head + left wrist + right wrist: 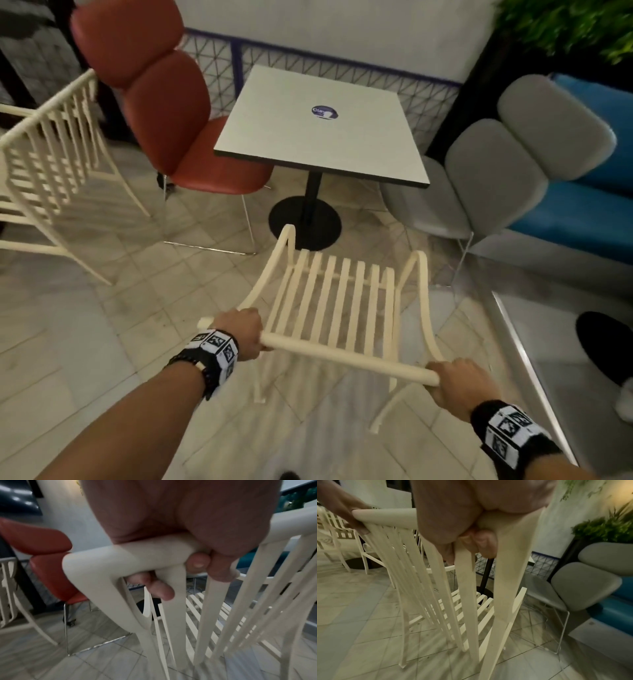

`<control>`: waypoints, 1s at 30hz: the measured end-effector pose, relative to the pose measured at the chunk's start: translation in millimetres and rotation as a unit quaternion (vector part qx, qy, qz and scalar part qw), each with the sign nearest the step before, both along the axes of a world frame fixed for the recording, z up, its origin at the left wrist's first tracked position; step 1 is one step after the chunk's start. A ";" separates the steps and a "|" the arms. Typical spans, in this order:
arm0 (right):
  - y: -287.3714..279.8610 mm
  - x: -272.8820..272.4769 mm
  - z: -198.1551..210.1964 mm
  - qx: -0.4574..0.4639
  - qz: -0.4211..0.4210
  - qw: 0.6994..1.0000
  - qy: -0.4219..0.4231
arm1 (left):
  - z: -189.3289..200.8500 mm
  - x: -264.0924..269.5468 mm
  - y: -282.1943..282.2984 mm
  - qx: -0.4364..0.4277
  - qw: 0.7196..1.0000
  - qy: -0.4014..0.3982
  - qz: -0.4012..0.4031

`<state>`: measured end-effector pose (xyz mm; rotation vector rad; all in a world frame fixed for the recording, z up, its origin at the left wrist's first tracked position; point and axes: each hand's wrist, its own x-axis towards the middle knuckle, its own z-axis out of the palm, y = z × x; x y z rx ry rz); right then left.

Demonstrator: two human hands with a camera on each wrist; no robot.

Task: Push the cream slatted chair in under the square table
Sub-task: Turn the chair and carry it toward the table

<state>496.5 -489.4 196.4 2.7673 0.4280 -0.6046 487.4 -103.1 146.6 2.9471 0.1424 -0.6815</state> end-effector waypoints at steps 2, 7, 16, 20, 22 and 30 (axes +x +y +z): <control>-5.8 -1.9 -13.4 0.025 -0.002 1.000 0.002 | 10.5 4.3 -2.5 0.023 1.000 0.002 -0.010; -7.0 -4.9 -44.2 0.033 0.019 0.999 0.008 | 12.3 -9.1 -1.7 0.056 0.998 0.035 -0.022; -15.6 -23.8 -62.4 0.120 -0.031 0.990 0.061 | -6.9 -60.2 2.2 0.025 0.997 0.074 0.009; -43.5 -17.7 -38.4 0.295 -0.234 0.919 0.115 | -2.0 -76.4 14.3 -0.055 0.992 0.017 0.113; -51.4 -14.2 -52.0 0.353 -0.410 0.835 0.103 | -3.0 -78.5 21.6 -0.075 0.969 -0.031 0.232; -45.1 20.1 -92.1 0.251 -0.510 0.780 0.261 | -24.2 -25.4 52.9 -0.047 0.910 0.161 0.379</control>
